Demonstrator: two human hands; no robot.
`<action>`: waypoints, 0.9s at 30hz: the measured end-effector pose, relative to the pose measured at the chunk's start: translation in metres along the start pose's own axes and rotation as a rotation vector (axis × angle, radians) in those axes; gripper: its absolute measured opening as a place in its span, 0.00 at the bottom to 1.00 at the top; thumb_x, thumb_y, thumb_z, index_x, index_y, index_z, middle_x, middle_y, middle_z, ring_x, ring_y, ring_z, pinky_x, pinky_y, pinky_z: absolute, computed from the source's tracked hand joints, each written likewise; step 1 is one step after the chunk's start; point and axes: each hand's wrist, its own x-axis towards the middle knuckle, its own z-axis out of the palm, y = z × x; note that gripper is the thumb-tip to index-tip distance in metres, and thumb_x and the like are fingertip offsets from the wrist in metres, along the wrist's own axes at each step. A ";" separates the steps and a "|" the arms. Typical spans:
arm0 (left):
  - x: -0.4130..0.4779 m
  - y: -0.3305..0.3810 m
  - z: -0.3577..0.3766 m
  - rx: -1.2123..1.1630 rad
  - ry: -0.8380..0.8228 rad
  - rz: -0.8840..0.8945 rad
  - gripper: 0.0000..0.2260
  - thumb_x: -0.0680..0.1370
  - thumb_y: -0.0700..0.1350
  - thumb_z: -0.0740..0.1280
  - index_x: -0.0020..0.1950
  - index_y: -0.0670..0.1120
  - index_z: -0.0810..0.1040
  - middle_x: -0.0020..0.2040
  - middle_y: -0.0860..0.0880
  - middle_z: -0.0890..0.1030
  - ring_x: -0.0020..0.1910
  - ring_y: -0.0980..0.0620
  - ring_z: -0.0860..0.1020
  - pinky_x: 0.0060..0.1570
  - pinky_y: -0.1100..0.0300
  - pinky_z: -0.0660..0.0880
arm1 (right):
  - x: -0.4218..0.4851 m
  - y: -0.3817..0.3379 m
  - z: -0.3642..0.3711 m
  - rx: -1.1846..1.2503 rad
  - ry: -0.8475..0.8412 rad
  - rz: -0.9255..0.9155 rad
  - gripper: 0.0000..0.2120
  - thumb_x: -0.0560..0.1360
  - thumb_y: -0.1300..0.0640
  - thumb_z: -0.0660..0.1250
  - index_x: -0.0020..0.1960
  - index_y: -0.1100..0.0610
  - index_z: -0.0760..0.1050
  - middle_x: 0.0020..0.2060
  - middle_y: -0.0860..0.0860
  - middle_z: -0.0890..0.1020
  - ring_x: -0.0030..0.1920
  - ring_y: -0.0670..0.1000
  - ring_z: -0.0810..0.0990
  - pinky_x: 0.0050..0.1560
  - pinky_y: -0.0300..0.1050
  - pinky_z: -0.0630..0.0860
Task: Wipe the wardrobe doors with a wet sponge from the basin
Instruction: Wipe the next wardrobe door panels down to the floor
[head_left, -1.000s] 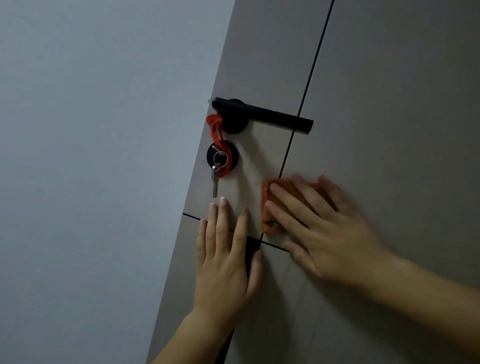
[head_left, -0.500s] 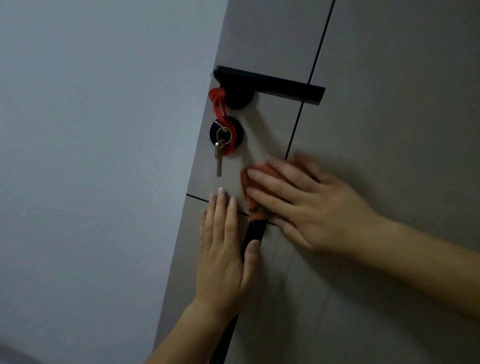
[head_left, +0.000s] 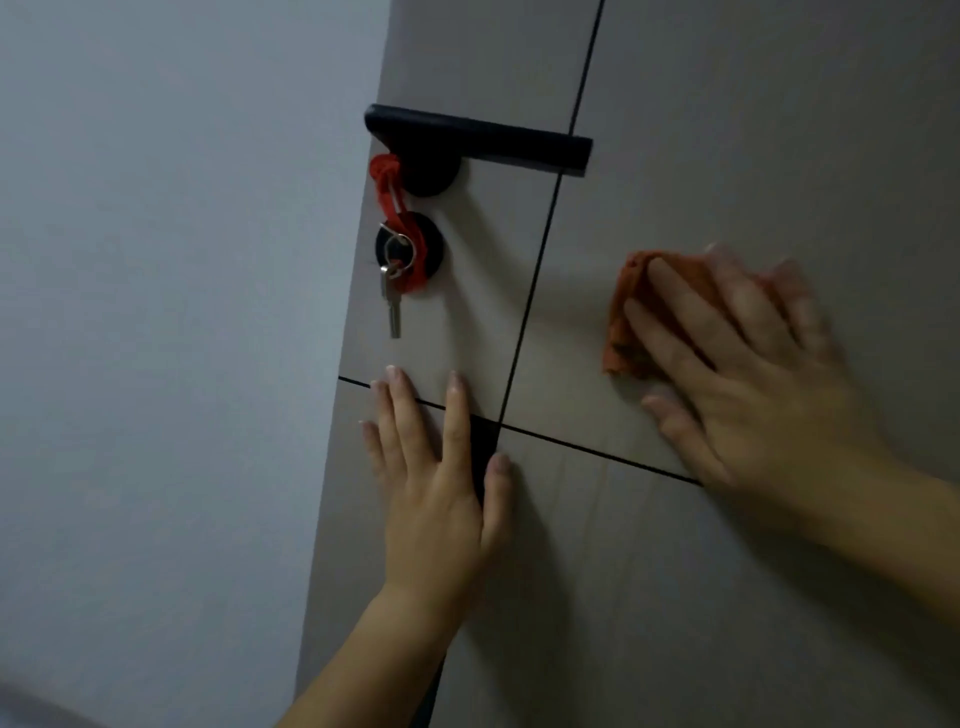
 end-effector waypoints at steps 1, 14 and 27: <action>0.000 0.002 0.000 0.018 0.001 -0.016 0.32 0.82 0.57 0.55 0.84 0.51 0.51 0.83 0.40 0.40 0.82 0.41 0.39 0.79 0.38 0.42 | -0.002 -0.007 -0.001 0.014 -0.006 0.026 0.31 0.83 0.41 0.49 0.82 0.54 0.57 0.82 0.56 0.56 0.81 0.64 0.54 0.78 0.68 0.50; 0.000 0.052 0.000 0.075 -0.100 0.147 0.33 0.81 0.57 0.56 0.83 0.45 0.54 0.84 0.39 0.44 0.83 0.40 0.42 0.78 0.33 0.47 | -0.023 0.019 -0.009 0.043 -0.033 0.226 0.33 0.82 0.41 0.53 0.83 0.54 0.54 0.83 0.56 0.53 0.81 0.65 0.51 0.78 0.67 0.47; -0.019 0.106 0.017 0.135 -0.185 0.400 0.33 0.79 0.55 0.59 0.83 0.49 0.57 0.83 0.38 0.47 0.82 0.36 0.44 0.74 0.26 0.47 | -0.123 0.053 -0.004 0.042 -0.019 0.350 0.34 0.81 0.43 0.56 0.83 0.54 0.52 0.82 0.55 0.51 0.81 0.65 0.52 0.79 0.67 0.47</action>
